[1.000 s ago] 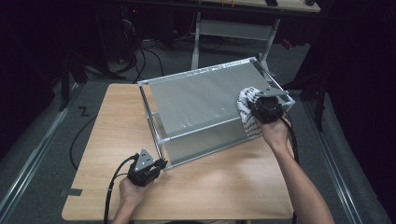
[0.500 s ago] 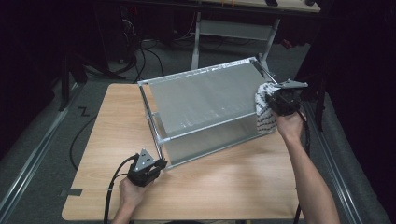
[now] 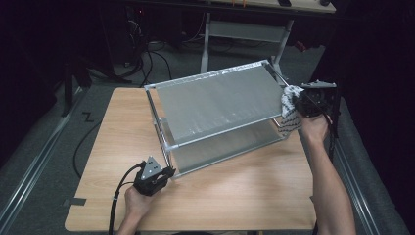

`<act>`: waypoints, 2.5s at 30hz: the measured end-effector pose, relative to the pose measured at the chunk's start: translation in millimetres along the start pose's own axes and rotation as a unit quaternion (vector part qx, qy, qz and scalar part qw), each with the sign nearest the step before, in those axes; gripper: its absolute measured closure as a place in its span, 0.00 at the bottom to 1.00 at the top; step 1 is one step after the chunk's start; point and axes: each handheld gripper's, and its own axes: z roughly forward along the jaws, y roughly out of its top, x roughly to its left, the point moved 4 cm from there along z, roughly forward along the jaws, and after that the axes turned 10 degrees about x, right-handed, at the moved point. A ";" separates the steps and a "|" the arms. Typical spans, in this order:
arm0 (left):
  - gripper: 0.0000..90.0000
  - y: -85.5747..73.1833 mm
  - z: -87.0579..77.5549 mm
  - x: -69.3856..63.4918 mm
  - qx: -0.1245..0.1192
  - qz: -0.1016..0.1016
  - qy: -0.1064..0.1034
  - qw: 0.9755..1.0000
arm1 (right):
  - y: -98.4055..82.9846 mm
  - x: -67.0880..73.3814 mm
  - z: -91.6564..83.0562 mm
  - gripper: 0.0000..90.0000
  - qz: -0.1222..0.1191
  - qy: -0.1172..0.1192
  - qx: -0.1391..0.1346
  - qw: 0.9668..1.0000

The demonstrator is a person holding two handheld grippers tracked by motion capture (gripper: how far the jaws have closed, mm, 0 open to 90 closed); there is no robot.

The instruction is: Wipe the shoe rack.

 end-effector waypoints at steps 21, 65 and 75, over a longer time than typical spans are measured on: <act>0.91 4.6 5.9 3.0 -0.003 -0.006 0.005 1.000 | -3.5 40.4 -10.1 0.96 -0.041 0.042 -0.016 0.998; 0.91 15.9 19.9 -0.2 -0.009 0.002 0.000 1.000 | -2.9 97.7 -17.8 0.96 -0.085 0.111 -0.041 0.989; 0.91 16.6 20.3 -0.4 -0.008 0.003 -0.001 1.000 | -5.3 133.6 -28.5 0.96 -0.120 0.134 -0.051 0.982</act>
